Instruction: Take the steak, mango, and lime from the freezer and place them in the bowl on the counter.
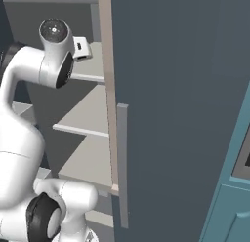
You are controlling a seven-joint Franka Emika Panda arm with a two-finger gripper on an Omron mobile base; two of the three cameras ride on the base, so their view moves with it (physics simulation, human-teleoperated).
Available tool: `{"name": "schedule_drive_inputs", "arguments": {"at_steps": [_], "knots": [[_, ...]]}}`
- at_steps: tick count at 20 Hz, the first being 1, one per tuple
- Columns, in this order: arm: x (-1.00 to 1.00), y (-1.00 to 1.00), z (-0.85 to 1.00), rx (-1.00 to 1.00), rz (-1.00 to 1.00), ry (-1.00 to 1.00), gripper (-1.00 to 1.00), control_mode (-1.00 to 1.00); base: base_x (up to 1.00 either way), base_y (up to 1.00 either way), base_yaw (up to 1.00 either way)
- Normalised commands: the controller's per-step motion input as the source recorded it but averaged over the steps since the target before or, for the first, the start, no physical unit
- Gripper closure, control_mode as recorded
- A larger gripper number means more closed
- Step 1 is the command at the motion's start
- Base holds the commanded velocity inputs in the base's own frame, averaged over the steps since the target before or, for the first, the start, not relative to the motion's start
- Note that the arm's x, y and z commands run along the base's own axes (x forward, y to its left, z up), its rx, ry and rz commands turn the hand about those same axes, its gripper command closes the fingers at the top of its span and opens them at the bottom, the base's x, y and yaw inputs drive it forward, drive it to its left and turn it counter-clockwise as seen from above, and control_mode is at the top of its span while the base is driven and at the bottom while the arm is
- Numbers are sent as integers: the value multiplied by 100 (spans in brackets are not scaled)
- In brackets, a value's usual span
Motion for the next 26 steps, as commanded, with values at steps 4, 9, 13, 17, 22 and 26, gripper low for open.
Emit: {"name": "schedule_drive_inputs", "arguments": {"at_steps": [4, 9, 13, 17, 22, 26], "knots": [[52, 2, 0, 0, 0, 0, -100, -100, 0, 0, 0], [53, 8, 0, 0, 0, 0, -100, -100, 0, 0, 0], [49, 16, -1, 0, 0, 0, -100, -100, 0, 0, 0], [46, 23, -16, 0, 0, 0, -100, -100, 0, 0, 0], [47, 5, -17, 0, 0, 0, -100, -100, 0, 0, 0], [51, 1, -5, 0, 0, 0, -100, -100, 0, 0, 0]]}}
